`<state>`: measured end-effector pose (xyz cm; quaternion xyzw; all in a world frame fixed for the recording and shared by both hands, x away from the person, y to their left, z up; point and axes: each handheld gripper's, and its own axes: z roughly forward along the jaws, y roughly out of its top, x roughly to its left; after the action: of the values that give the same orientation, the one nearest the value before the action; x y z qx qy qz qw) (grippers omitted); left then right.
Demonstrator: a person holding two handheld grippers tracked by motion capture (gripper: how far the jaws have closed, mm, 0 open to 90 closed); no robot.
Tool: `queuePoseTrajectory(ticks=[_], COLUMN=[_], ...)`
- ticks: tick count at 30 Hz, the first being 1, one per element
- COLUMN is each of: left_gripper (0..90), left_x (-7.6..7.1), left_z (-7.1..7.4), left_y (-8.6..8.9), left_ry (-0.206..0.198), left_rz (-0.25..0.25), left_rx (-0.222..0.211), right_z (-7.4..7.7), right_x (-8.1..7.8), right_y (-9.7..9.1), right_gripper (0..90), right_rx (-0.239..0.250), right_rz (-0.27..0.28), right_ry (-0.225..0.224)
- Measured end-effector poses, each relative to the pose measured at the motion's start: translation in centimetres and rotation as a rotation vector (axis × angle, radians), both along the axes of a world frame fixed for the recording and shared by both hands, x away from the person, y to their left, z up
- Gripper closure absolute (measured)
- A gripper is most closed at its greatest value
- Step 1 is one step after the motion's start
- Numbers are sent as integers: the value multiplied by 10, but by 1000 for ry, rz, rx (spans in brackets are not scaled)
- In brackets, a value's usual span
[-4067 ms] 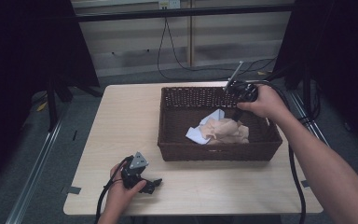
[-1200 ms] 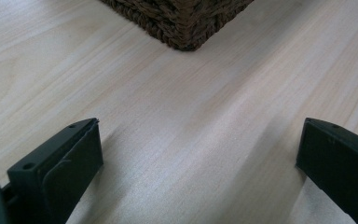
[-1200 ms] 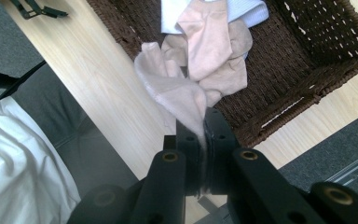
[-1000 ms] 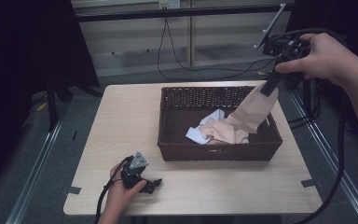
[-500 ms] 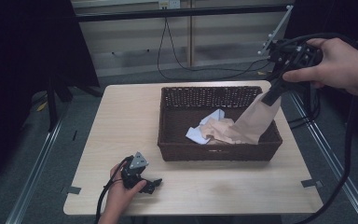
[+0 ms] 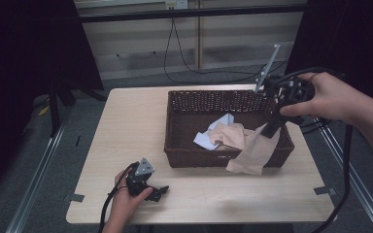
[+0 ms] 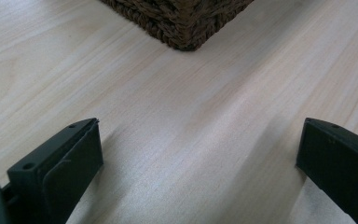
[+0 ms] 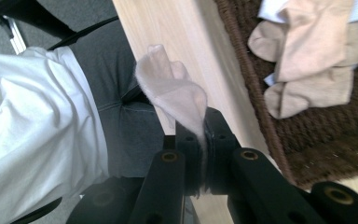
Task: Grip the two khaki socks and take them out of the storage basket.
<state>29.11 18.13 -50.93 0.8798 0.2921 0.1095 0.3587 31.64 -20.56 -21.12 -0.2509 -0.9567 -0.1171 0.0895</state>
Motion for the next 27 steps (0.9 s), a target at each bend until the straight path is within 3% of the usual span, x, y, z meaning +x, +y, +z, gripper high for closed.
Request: queuePoseTrajectory(ticks=[2, 3, 5, 6, 7, 8, 17, 27], left_gripper=[0, 0, 0, 0, 0, 0, 0, 0], left_x=[0, 0, 0, 0, 0, 0, 0, 0], left_z=[0, 0, 0, 0, 0, 0, 0, 0], left_y=[0, 0, 0, 0, 0, 0, 0, 0], left_ry=[0, 0, 0, 0, 0, 0, 0, 0], left_rz=[-1, 0, -1, -1, -1, 0, -1, 0], left_rx=[0, 0, 0, 1, 0, 0, 0, 0], right_z=[-5, -18, -23, -37, -37, -46, -75, -106], right_x=[0, 1, 1, 4, 4, 6, 8, 10], right_y=[2, 5, 6, 9, 9, 11, 21, 28], right_gripper=[866, 866, 866, 864, 864, 850, 829, 782], right_rx=[0, -1, -3, -17, -17, -19, -34, -41], right_rz=[4, 10, 3, 9, 9, 12, 38, 31], right_ry=[3, 8, 14, 19, 19, 22, 48, 56])
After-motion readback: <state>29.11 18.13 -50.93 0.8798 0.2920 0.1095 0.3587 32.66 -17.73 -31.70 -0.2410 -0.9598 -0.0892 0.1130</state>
